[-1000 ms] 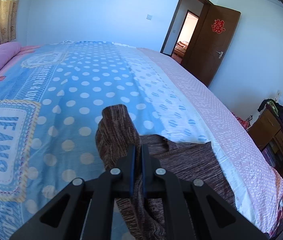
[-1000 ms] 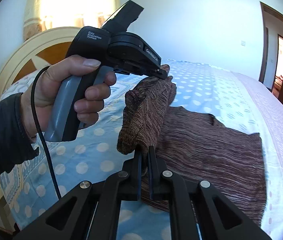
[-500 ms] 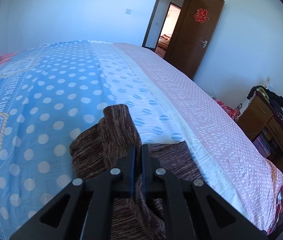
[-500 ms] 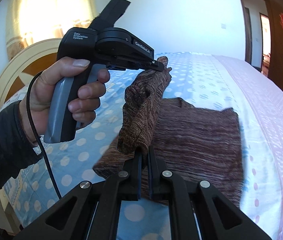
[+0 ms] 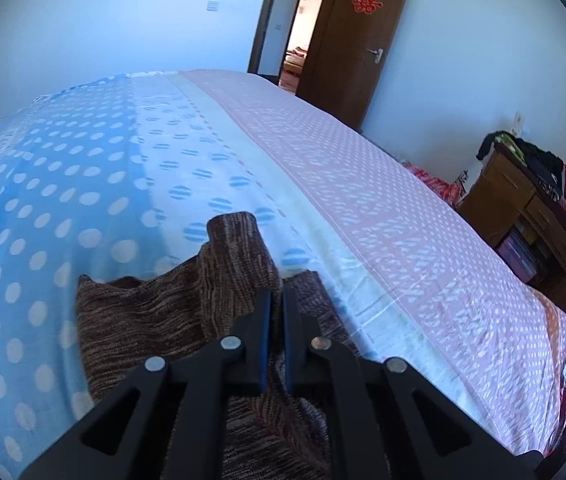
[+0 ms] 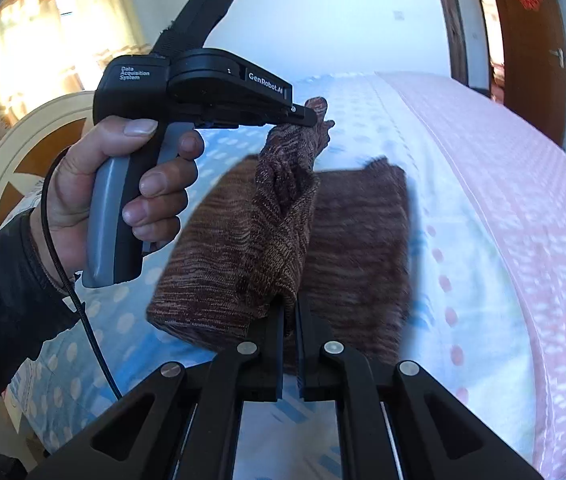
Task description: Fold small clothes
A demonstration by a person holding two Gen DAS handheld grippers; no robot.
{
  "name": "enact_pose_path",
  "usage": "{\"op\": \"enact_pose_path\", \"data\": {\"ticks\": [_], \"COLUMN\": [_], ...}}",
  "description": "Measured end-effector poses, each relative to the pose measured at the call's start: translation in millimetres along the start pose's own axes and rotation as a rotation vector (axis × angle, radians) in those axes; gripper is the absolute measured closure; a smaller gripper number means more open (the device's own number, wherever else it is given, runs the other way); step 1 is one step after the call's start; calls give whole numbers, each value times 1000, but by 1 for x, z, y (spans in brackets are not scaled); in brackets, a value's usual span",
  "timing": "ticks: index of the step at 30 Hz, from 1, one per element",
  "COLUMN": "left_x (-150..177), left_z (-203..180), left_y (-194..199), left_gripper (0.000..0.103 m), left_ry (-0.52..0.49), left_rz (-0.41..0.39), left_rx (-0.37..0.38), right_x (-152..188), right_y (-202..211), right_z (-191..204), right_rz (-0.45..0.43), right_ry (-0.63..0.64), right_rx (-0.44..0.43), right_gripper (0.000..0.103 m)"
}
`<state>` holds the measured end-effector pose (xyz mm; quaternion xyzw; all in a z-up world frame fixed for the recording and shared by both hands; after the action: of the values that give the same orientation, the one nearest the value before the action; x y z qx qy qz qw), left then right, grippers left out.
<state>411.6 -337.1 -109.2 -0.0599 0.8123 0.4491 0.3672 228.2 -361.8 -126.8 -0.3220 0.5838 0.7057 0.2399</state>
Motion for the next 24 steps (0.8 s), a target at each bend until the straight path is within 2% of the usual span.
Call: {"op": "enact_pose_path", "data": {"ticks": [10, 14, 16, 17, 18, 19, 21, 23, 24], "left_x": [25, 31, 36, 39, 43, 48, 59, 72, 81], "left_z": [-26, -30, -30, -29, -27, -19, -2, 24, 39], "left_y": [-44, -44, -25, -9, 3, 20, 42, 55, 59], "left_gripper": [97, 89, 76, 61, 41, 34, 32, 32, 32], "left_ry": [-41, -95, -138, -171, -193, -216, -221, -188, -169], "left_rz": [62, 54, 16, -27, -60, -100, -140, -134, -128], "left_rx": [-8, -67, -88, -100, -123, -164, -182, -222, -241], "right_x": [32, 40, 42, 42, 42, 41, 32, 14, 4], "right_y": [-8, -14, -11, -7, -2, 4, 18, 28, 27], "right_z": [-34, -42, -42, -44, -46, -48, -56, -65, -68], "right_rz": [72, 98, 100, 97, 92, 78, 40, -15, -32], "right_ry": [-132, -173, -185, -195, -202, -205, -186, -178, -182], "right_rx": [-15, -43, -70, -80, -81, -72, -3, 31, 29], "right_gripper": [99, 99, 99, 98, 97, 96, 89, 61, 54]}}
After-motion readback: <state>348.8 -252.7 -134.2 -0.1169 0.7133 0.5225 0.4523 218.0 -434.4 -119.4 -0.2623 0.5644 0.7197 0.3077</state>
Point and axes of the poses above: each gripper's, at about its wrist camera, not at the fingertips, and y roughly against the way its jaws point, z to its left, x to its underside, the point moved 8 cm from there along -y, roughly the way its jaws point, and after that the axes turned 9 degrees about y, right-handed, at the moved point
